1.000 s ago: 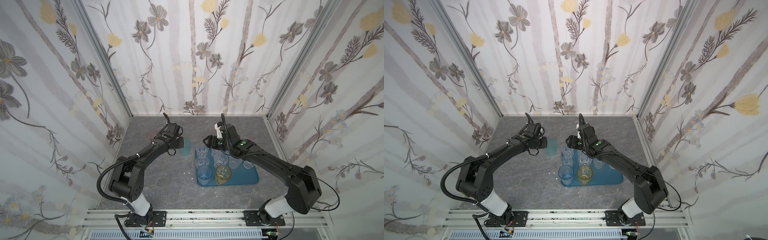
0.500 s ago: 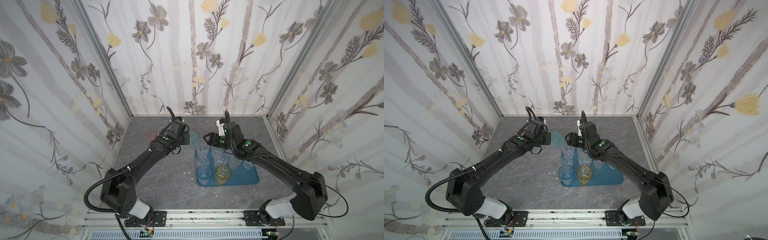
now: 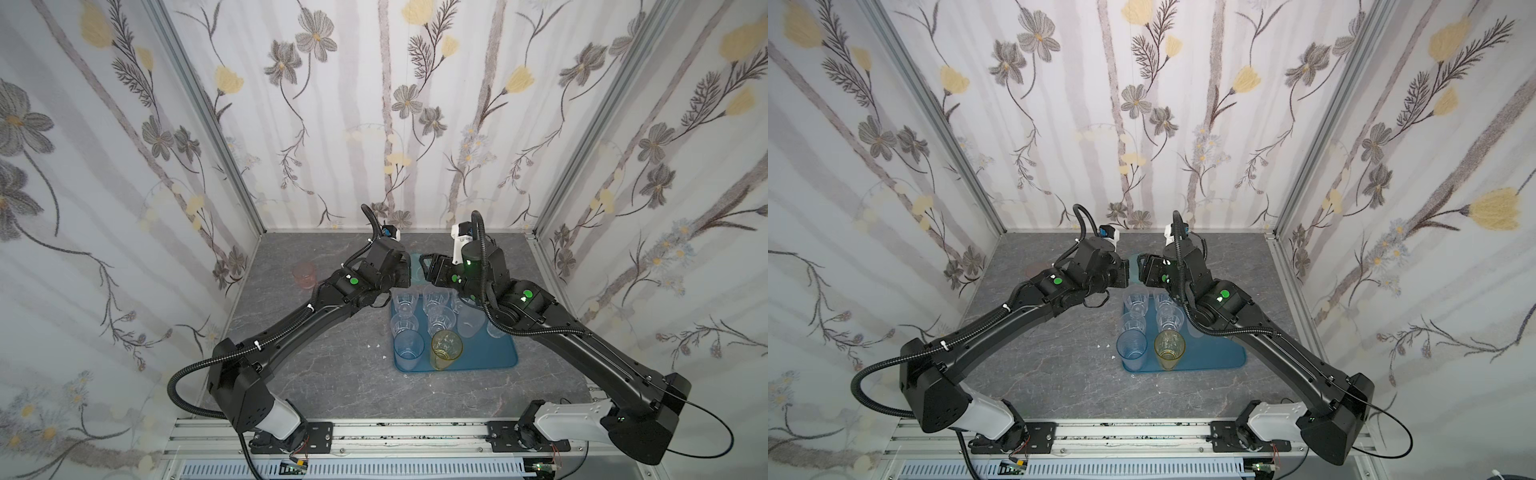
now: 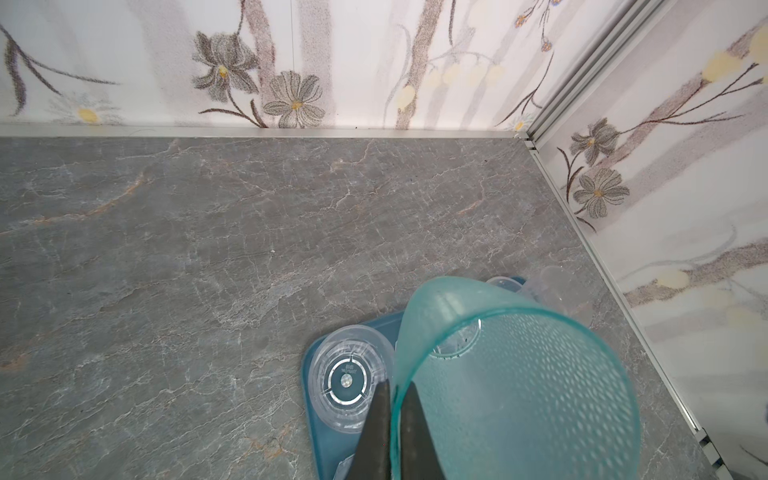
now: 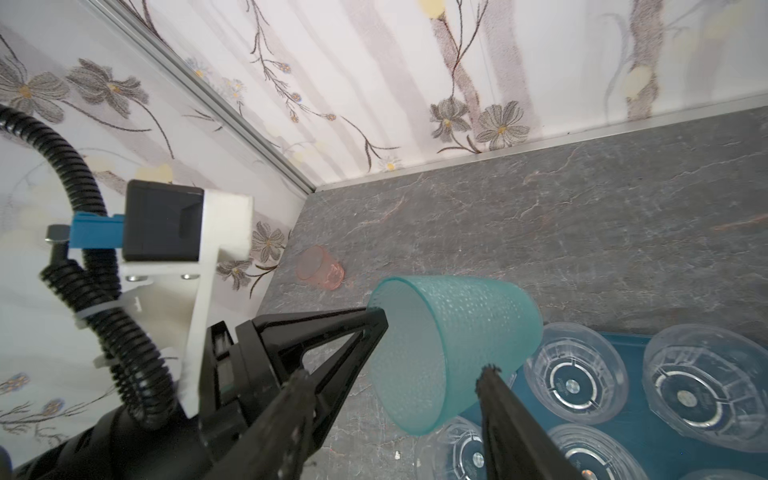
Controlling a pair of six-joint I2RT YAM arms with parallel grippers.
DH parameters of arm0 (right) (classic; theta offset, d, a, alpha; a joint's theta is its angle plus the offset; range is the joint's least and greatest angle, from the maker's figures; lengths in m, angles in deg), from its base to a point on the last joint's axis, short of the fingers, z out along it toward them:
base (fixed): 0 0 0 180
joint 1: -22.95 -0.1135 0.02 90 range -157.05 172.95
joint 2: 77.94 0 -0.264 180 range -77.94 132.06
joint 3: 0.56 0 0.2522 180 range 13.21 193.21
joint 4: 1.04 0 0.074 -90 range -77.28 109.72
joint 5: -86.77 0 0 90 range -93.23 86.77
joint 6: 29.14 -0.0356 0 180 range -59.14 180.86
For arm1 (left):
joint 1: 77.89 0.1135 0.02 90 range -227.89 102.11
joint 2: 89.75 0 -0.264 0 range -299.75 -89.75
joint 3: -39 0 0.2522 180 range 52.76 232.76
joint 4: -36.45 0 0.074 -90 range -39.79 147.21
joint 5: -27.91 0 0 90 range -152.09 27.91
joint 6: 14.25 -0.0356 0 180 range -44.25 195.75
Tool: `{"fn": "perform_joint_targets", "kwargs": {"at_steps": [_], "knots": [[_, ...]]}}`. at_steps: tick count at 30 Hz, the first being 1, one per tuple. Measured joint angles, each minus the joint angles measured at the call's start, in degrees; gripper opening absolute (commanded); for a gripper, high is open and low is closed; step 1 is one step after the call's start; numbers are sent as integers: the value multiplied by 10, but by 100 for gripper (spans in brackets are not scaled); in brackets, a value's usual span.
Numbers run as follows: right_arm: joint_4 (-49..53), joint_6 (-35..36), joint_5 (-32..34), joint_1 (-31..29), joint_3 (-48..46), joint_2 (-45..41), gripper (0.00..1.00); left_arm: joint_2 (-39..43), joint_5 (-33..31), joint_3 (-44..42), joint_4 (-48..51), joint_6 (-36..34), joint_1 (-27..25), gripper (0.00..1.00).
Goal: Place the glasses into the tray
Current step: 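Grasp and lift the teal glass with the left gripper while the right approaches, then pass the teal glass from the left gripper to the right gripper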
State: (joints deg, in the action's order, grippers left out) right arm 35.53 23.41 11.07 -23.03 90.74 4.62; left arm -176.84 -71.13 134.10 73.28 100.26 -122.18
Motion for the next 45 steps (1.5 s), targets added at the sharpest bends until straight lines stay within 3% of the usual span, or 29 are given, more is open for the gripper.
{"fn": "perform_joint_targets", "kwargs": {"at_steps": [7, 25, 28, 33, 39, 45], "knots": [[33, 29, 74, -34, 20, 15, 57, -4, -13, 9, 2, 8, -17, 0], [89, 75, 201, -34, 36, 81, 16, -16, -22, 35, 19, 27, -50, 0], [102, 80, 218, -34, 36, 81, 12, -18, -16, 42, 22, 29, -54, 7], [113, 81, 221, -24, 34, 81, 8, -12, 9, 59, 17, 36, -57, 34], [113, 81, 195, -2, 27, 66, 6, 15, 62, 75, 10, 45, -59, 48], [113, 80, 148, 35, 4, 24, 6, 41, 57, 63, 3, 35, -59, 56]]}}
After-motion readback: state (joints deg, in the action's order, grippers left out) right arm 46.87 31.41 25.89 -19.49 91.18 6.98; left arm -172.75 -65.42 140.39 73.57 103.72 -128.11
